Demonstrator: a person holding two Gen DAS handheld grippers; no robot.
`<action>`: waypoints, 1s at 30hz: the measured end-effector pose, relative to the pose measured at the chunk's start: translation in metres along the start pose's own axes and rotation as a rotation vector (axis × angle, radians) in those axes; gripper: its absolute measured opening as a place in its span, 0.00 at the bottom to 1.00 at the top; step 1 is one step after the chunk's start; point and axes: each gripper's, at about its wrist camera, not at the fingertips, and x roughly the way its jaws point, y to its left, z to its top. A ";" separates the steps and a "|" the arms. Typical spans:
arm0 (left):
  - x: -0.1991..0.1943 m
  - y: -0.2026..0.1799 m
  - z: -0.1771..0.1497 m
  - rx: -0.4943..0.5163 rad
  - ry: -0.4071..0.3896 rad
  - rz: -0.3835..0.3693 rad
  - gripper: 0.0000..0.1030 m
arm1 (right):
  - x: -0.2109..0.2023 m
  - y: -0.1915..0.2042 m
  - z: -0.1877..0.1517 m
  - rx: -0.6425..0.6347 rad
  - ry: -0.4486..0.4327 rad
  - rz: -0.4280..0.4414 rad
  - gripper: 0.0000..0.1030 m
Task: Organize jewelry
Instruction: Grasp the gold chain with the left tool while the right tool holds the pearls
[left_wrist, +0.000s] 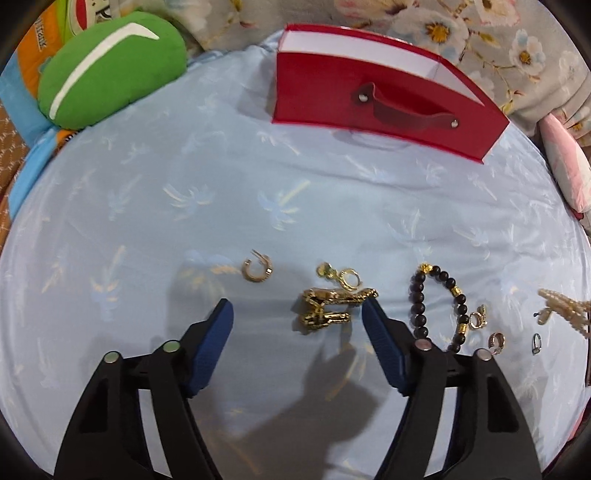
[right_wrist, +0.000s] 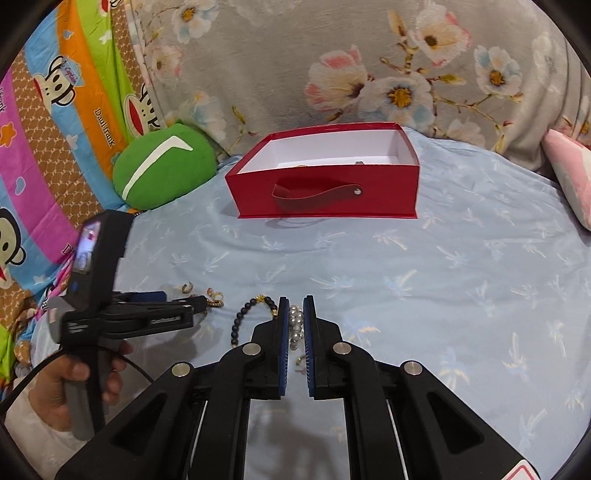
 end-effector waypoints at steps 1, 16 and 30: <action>0.002 -0.002 -0.001 0.000 0.001 0.005 0.62 | -0.002 -0.002 -0.001 0.005 0.001 -0.001 0.06; -0.007 -0.010 -0.010 -0.008 -0.017 -0.086 0.22 | -0.003 -0.014 -0.009 0.043 -0.001 0.011 0.07; -0.084 -0.018 -0.002 0.043 -0.133 -0.144 0.17 | -0.019 -0.018 0.010 0.021 -0.058 -0.012 0.06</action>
